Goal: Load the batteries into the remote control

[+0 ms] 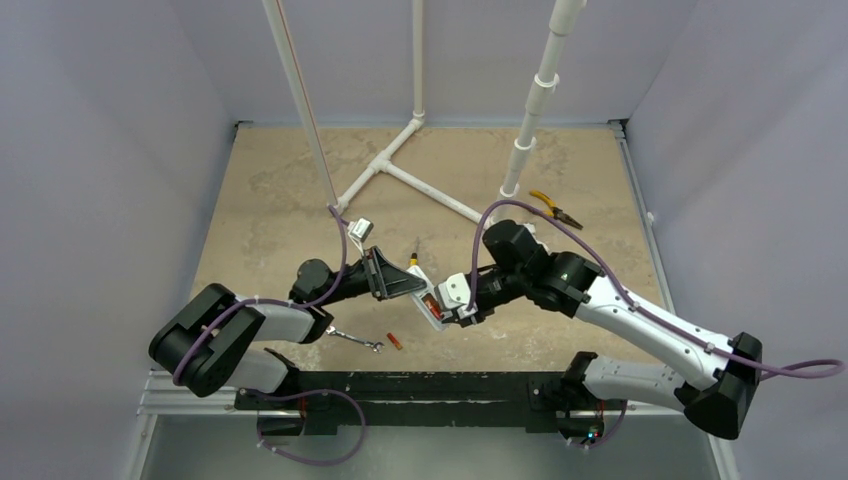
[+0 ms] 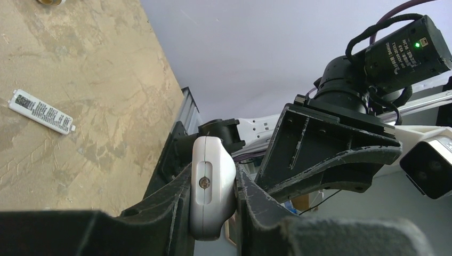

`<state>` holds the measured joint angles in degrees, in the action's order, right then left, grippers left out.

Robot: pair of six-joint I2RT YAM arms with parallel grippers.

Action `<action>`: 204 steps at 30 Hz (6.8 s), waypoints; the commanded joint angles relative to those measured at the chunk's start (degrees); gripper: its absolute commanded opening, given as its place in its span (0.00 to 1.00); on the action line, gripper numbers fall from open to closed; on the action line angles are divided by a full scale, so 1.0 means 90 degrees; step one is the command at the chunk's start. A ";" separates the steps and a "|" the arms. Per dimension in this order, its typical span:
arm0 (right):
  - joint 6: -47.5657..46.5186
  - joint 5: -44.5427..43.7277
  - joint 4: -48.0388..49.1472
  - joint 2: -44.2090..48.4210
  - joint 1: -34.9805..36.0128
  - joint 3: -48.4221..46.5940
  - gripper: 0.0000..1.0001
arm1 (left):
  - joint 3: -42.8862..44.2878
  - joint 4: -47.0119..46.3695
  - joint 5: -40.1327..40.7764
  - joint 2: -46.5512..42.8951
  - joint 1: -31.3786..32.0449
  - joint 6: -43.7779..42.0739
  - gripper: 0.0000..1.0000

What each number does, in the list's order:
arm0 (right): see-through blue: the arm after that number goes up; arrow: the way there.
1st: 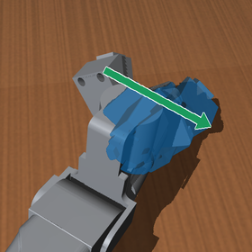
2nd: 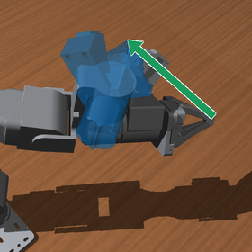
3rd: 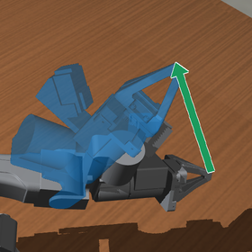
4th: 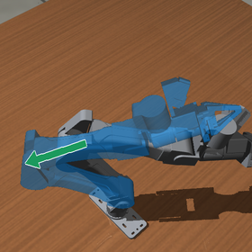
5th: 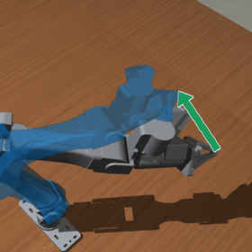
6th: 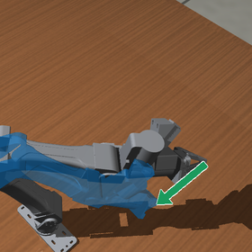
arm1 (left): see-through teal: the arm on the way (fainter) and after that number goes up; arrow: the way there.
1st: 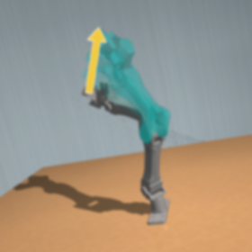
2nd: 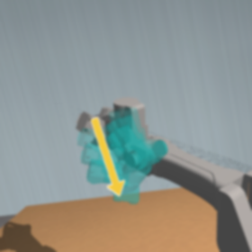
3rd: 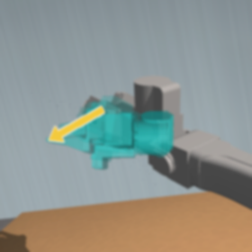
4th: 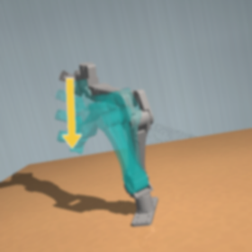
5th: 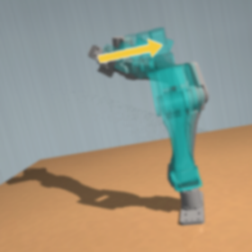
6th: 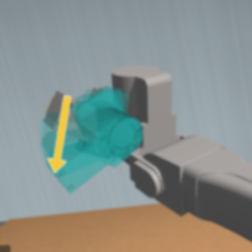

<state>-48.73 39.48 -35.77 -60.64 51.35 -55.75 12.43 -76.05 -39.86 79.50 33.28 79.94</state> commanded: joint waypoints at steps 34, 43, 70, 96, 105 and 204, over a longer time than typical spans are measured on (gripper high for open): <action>-0.0099 0.0116 0.0362 -0.0682 -0.0003 -0.0173 0.22 | 0.0127 -0.0612 -0.0044 0.0009 0.0106 -0.0012 0.00; 0.0001 0.0222 0.0519 -0.0827 -0.0003 -0.0270 0.22 | 0.0146 -0.0612 -0.0037 0.0052 0.0110 -0.0012 0.00; 0.0492 0.0168 0.1412 -0.0813 -0.0003 0.0013 0.01 | 0.0153 -0.0607 0.0189 0.0171 0.0116 -0.0003 0.00; 0.6279 -0.5686 0.4381 0.0588 -0.0343 0.2675 0.41 | 0.1387 0.5970 0.1023 -0.3507 -0.0671 -0.2137 0.00; 0.6923 -0.5860 0.5643 -0.1205 0.1512 0.2703 0.52 | 0.1354 0.6097 0.0377 -0.3954 -0.1690 -0.2068 0.00; -0.1315 -0.1815 0.1100 -0.2522 0.0847 0.0996 0.00 | 0.1923 0.8023 0.0388 -0.4200 -0.3053 -0.3174 0.00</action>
<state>-47.11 16.45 -11.79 -77.82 59.13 -39.16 27.68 -0.51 -34.74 42.00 6.37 51.88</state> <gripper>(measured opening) 0.042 0.255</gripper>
